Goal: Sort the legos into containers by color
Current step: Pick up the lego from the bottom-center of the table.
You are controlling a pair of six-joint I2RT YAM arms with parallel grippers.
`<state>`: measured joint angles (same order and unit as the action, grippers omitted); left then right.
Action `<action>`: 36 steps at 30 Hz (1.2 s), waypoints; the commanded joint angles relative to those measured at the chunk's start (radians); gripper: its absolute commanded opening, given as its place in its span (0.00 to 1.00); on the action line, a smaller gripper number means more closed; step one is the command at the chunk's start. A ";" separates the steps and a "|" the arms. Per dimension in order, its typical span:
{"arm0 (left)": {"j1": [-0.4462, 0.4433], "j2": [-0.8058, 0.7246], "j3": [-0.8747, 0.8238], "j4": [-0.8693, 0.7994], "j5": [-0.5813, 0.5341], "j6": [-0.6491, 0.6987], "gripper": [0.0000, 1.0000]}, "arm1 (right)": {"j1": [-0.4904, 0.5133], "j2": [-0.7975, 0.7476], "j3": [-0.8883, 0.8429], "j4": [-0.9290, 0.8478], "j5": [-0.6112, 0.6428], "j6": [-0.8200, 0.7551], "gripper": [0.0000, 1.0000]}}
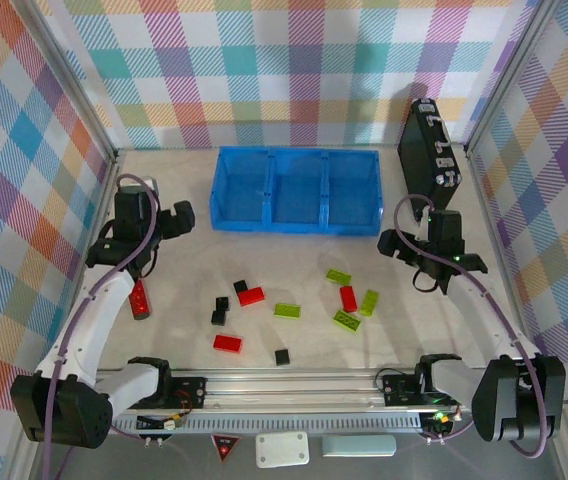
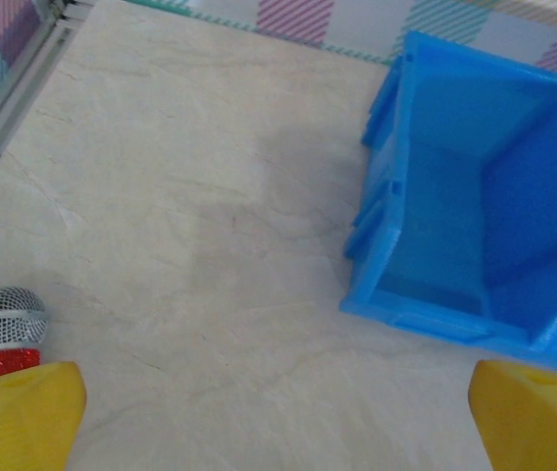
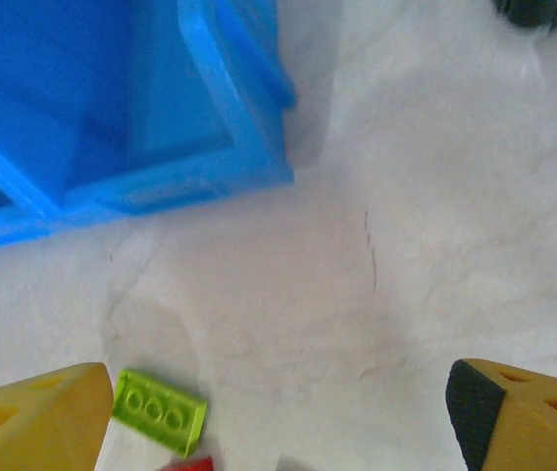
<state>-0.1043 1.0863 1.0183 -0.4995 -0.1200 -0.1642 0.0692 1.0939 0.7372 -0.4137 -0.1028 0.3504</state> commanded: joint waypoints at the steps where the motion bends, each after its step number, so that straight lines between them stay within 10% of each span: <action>1: -0.006 0.028 0.042 -0.115 0.084 0.036 1.00 | 0.030 -0.001 0.047 -0.159 -0.019 0.071 0.87; 16: 0.017 0.015 -0.047 0.008 0.149 0.104 1.00 | 0.367 0.147 0.123 -0.344 0.206 0.227 0.81; 36: 0.024 0.043 -0.039 -0.007 0.154 0.097 1.00 | 0.464 0.280 0.060 -0.358 0.324 0.490 0.49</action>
<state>-0.0948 1.1194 0.9783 -0.5179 0.0189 -0.0742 0.5198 1.3602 0.8066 -0.7506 0.2016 0.7990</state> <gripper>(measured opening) 0.997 0.495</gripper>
